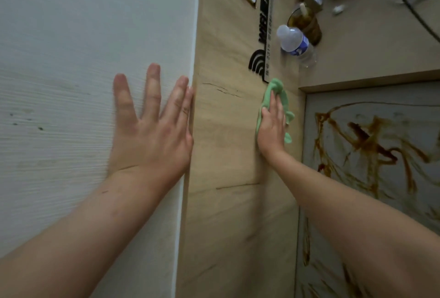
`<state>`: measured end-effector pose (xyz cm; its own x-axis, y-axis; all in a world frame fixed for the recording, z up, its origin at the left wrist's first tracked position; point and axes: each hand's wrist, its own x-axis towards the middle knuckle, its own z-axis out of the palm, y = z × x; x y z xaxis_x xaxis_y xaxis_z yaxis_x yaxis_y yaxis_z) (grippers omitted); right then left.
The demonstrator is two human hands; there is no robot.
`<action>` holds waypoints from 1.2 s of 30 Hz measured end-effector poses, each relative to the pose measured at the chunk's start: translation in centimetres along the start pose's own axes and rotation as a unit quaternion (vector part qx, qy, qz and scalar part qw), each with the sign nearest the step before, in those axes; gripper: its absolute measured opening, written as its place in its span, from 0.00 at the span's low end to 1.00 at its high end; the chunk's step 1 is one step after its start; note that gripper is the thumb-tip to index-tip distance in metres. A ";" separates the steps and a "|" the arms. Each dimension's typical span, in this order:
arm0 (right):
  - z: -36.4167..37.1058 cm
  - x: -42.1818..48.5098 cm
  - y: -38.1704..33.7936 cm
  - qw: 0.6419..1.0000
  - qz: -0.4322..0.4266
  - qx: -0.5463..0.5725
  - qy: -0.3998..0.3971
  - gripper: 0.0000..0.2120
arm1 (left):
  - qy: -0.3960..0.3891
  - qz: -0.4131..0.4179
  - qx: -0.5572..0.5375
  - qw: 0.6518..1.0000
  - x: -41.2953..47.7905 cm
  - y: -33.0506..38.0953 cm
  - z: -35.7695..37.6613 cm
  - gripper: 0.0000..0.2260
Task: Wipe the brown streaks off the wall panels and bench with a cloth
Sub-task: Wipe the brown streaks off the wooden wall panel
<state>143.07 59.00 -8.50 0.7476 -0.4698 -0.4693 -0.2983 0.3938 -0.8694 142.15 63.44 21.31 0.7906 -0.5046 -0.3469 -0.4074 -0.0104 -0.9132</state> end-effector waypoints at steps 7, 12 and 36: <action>-1.7 8.9 6.7 0.996 0.081 0.010 0.020 0.26 | 0.045 0.005 -0.023 0.999 0.3 0.1 1.1 0.30; -2.7 8.8 11.8 0.988 0.151 0.008 0.020 0.25 | 0.051 -0.005 -0.004 0.999 0.6 0.3 1.1 0.30; -0.6 -2.5 6.7 1.000 0.024 0.005 0.015 0.28 | 0.041 -0.016 0.018 0.999 0.1 0.5 0.7 0.30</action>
<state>138.82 62.38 -13.27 0.7151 -0.4732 -0.5145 -0.3272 0.4239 -0.8446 142.37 63.94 20.68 0.7626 -0.5733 -0.2996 -0.3642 0.0022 -0.9313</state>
